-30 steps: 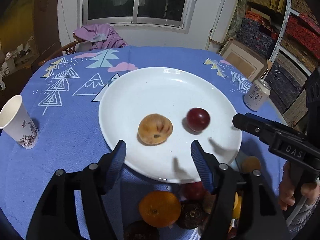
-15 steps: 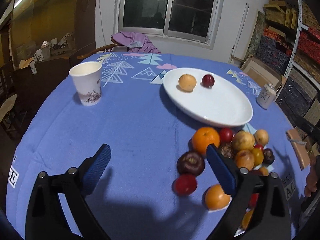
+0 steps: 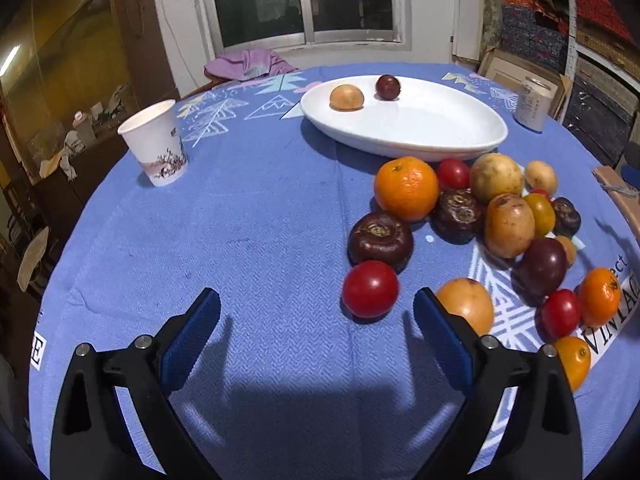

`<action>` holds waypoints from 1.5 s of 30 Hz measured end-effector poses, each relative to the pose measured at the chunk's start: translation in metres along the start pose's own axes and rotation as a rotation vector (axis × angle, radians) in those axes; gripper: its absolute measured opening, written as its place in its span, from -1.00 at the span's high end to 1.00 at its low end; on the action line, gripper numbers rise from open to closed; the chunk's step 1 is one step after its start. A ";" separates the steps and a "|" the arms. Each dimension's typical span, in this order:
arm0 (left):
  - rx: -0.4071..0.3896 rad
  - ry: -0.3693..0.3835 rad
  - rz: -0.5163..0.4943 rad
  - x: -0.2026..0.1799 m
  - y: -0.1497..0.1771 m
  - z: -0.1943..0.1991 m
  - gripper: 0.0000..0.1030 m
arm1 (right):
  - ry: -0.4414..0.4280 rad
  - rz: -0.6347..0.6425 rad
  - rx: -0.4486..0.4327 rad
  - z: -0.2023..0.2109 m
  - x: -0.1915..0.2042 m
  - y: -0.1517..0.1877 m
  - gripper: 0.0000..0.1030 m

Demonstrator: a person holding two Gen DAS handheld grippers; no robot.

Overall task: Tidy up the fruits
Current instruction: 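Move the left tool back to the pile and grasp the red tomato, then grasp the orange with the right tool while the left tool carries the tomato to the plate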

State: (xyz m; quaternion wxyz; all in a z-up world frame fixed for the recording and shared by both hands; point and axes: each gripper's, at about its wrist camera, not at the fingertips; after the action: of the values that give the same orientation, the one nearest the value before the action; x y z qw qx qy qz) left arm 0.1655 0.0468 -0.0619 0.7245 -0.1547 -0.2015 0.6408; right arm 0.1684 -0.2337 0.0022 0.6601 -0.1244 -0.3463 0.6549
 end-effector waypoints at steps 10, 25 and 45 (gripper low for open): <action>-0.023 -0.050 0.051 0.019 -0.008 -0.002 -0.91 | 0.016 -0.025 0.031 -0.005 -0.002 0.000 -0.87; -0.028 0.072 -0.017 0.005 -0.014 -0.004 -0.46 | 0.022 -0.002 0.031 -0.005 0.002 0.000 -0.87; 0.027 0.156 -0.034 0.003 -0.015 -0.017 0.39 | -0.002 0.067 0.064 -0.010 0.014 0.008 -0.87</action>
State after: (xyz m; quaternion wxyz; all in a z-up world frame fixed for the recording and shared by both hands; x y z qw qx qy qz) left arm 0.1870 0.0481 -0.0695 0.7507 -0.1909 -0.1383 0.6171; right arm 0.1673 -0.2161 -0.0059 0.6410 -0.1141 -0.3214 0.6876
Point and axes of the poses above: each gripper's, at about its wrist camera, not at the fingertips, and z roughly against the way its jaws point, x to its left, y to its underside, and after that the axes turned 13 degrees about x, right-handed
